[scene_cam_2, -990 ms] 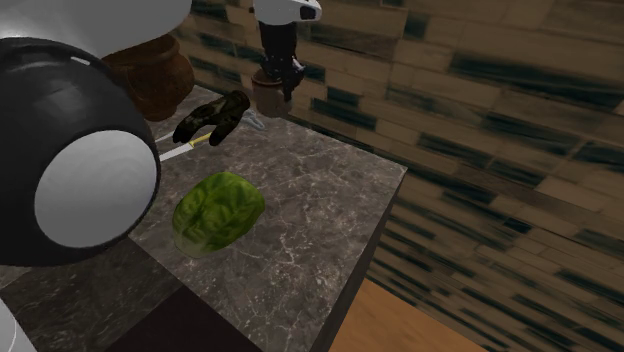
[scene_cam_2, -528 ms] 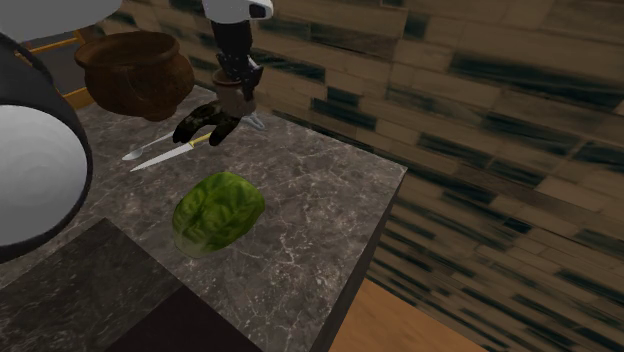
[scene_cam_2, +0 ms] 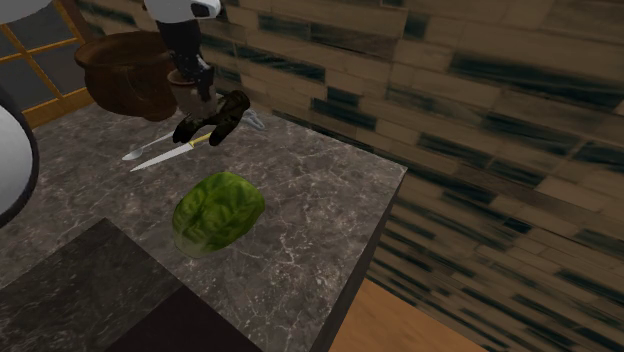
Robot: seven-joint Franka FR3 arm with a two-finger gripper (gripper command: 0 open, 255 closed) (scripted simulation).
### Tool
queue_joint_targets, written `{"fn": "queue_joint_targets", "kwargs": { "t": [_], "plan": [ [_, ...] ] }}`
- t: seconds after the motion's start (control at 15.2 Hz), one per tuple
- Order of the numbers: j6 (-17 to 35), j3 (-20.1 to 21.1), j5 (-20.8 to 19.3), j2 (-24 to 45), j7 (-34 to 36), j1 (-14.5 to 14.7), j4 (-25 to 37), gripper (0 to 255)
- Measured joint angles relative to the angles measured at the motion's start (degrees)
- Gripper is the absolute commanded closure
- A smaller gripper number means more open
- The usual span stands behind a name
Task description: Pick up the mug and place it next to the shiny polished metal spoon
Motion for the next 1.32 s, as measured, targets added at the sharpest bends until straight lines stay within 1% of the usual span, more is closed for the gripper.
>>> {"fn": "queue_joint_targets", "kwargs": {
  "t": [0.33, 0.46, 0.53, 0.59, 1.32],
  "plan": [
    [1.25, 2.53, 0.15, -1.88, 6.16, 3.50, -3.18, 255],
    [0.31, 3.63, -0.56, -0.26, 9.02, 5.33, -0.74, 255],
    [0.03, 4.17, -0.73, -0.02, 10.41, 6.20, -0.26, 255],
    [0.63, 4.45, -0.72, -0.19, 11.15, 6.61, -1.04, 255],
    [9.04, 4.54, -0.93, -0.05, 12.05, 6.76, -9.37, 255]
  ]
}}
